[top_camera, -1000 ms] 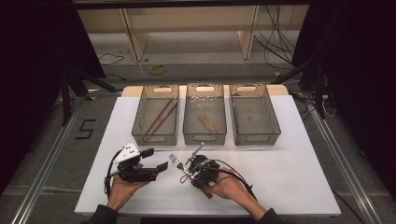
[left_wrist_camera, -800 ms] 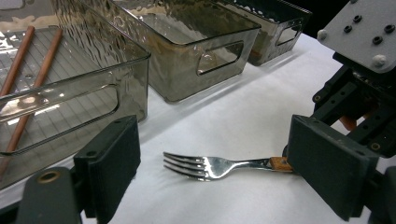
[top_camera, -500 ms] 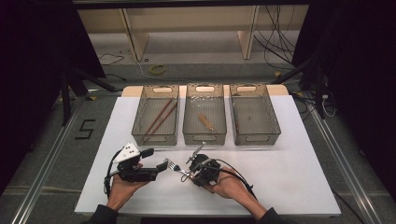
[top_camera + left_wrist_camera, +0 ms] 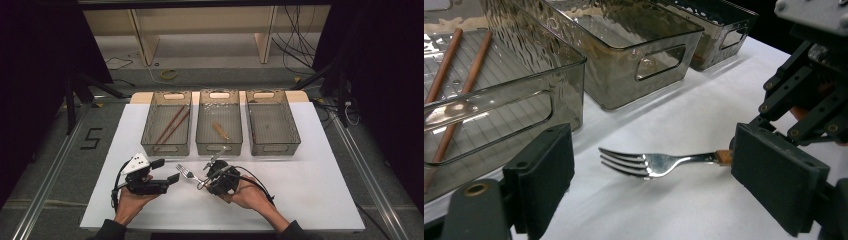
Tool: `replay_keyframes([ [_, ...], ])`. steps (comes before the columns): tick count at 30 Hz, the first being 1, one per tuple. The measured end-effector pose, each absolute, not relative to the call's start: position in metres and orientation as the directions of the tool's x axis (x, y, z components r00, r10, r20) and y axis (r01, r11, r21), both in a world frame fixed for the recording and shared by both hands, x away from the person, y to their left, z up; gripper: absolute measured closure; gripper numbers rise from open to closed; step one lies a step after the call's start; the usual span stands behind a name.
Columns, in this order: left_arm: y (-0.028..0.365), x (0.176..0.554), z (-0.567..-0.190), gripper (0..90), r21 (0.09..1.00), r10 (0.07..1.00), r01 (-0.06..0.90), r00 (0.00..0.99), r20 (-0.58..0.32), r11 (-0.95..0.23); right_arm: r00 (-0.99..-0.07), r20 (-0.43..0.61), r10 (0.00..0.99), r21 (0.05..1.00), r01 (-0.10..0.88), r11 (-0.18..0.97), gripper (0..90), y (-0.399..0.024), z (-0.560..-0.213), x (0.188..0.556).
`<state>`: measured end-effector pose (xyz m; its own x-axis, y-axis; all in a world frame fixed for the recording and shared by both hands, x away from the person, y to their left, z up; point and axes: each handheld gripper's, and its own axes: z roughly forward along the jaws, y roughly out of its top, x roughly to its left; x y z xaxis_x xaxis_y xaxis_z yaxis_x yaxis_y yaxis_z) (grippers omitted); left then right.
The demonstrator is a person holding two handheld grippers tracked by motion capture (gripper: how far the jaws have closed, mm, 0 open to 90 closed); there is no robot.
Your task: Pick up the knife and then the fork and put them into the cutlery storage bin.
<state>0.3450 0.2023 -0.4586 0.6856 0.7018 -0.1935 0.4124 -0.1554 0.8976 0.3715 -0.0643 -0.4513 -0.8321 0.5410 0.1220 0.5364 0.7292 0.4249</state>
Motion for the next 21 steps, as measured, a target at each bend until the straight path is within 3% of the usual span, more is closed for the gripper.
replay_keyframes([
  [21, 0.202, 0.345, -0.459, 16.7, 0.898, 0.702, 0.414, 0.685, -0.198, -0.15, -0.81, 0.129, 0.572, 0.522, 0.546, 0.656, 77.4, -0.095, -0.418, 0.384],
])
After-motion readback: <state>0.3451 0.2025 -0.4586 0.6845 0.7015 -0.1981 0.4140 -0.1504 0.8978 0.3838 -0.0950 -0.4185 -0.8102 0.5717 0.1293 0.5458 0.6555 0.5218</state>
